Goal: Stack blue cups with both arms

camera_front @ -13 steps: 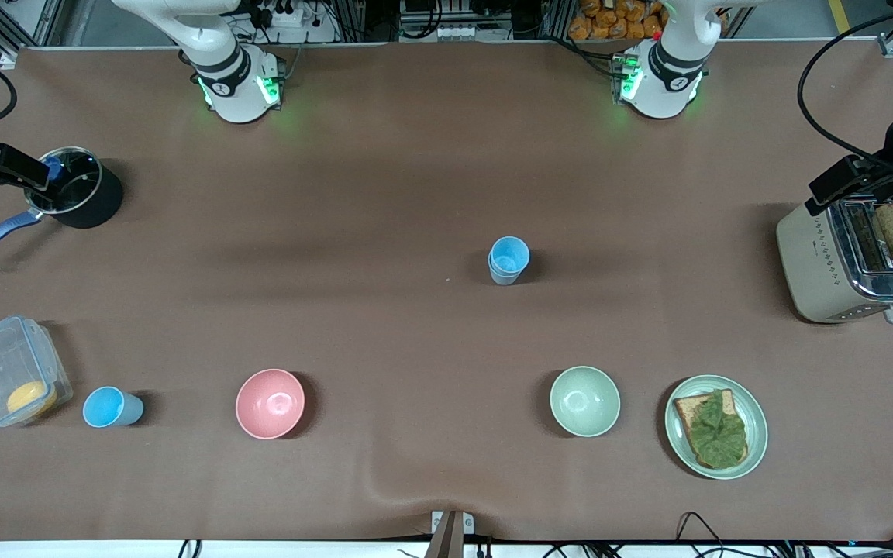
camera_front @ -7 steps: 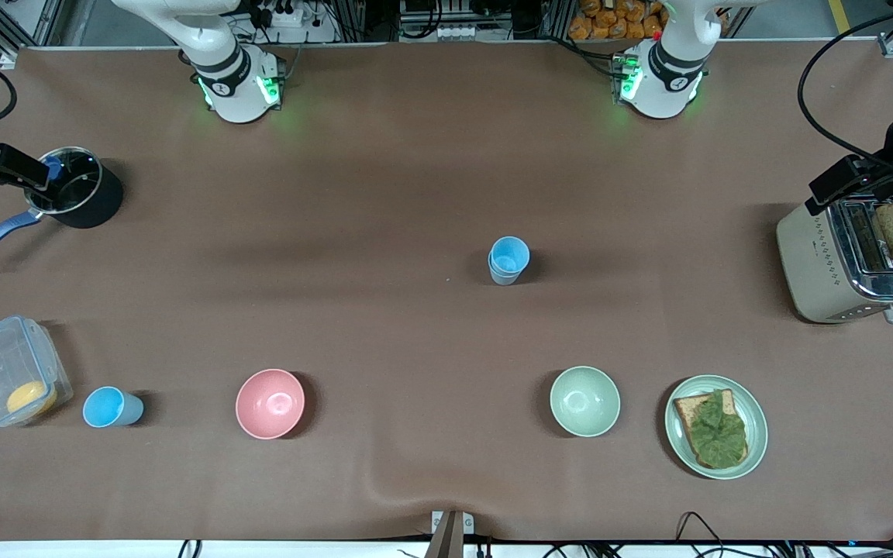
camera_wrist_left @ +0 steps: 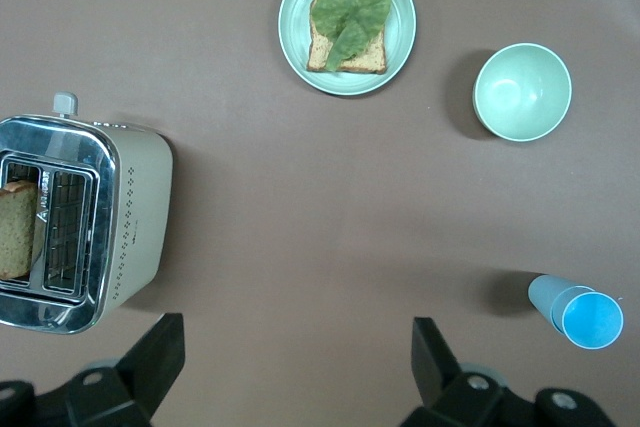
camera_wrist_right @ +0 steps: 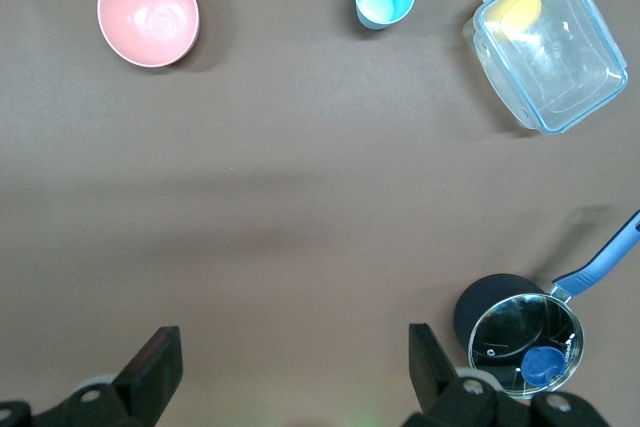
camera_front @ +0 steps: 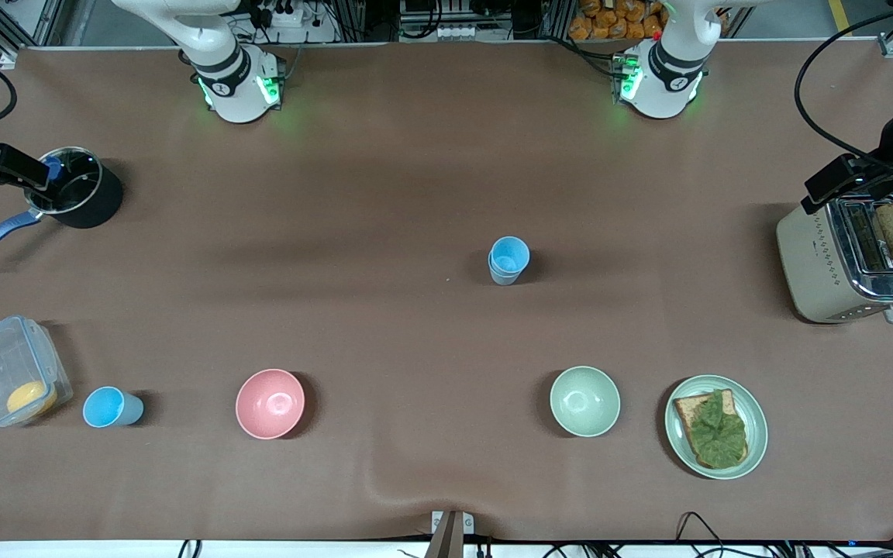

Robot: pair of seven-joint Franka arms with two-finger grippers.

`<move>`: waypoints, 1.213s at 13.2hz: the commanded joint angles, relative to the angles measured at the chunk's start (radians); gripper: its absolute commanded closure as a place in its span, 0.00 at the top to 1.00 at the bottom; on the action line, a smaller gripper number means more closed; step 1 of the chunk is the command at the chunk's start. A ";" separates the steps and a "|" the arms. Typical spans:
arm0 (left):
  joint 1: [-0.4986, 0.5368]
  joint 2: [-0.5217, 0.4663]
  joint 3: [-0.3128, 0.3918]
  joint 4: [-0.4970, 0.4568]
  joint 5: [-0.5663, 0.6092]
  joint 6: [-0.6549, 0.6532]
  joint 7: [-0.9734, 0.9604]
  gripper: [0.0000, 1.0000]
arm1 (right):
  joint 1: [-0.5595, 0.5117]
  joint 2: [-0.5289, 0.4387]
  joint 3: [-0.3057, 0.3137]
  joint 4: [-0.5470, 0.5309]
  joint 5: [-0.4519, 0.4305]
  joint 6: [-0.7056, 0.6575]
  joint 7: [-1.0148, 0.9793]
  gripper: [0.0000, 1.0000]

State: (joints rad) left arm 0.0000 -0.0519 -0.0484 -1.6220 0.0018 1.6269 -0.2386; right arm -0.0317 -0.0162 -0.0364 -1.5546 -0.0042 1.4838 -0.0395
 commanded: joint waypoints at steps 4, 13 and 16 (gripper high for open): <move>0.000 0.006 -0.005 0.025 -0.016 -0.074 0.188 1.00 | -0.013 -0.001 0.010 0.002 -0.016 -0.007 0.000 1.00; -0.025 0.007 -0.071 0.031 -0.014 -0.071 0.033 1.00 | -0.013 -0.001 0.010 0.004 -0.016 -0.007 0.000 1.00; -0.014 0.007 -0.071 0.031 -0.016 -0.071 0.038 1.00 | -0.013 -0.001 0.010 0.002 -0.016 -0.007 0.000 1.00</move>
State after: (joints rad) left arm -0.0273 -0.0519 -0.1201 -1.6170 0.0003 1.5790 -0.1974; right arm -0.0317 -0.0162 -0.0366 -1.5551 -0.0042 1.4832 -0.0395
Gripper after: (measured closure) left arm 0.000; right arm 0.000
